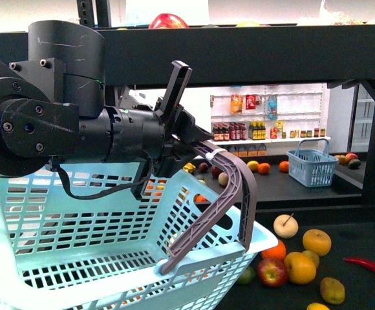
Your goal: Pick lemon from shelf
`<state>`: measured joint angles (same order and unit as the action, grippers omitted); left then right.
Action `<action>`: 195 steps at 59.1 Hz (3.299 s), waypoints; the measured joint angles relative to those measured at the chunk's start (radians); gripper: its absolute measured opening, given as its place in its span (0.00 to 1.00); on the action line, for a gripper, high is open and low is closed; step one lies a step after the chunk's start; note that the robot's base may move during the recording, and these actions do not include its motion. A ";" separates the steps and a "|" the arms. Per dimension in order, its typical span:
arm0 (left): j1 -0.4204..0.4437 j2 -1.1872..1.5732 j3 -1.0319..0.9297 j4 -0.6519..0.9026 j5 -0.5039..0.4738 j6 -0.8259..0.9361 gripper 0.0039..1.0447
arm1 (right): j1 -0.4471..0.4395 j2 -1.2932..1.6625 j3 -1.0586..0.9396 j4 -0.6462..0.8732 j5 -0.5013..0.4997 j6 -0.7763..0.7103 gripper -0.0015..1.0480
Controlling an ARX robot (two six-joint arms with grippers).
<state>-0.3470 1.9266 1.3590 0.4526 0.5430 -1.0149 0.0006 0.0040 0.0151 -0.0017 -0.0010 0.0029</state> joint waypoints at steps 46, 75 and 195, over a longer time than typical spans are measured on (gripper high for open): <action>-0.004 0.002 0.005 0.003 -0.003 0.000 0.10 | -0.072 1.901 0.801 0.257 -0.042 0.092 0.93; -0.004 0.002 0.005 0.003 -0.004 0.001 0.10 | 0.157 2.498 1.448 0.060 0.043 0.169 0.93; -0.004 0.002 0.005 0.003 -0.005 0.000 0.10 | -0.074 2.250 1.444 0.223 -0.042 0.060 0.61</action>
<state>-0.3508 1.9285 1.3643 0.4553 0.5385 -1.0145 -0.0738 2.2543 1.4590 0.2211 -0.0429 0.0631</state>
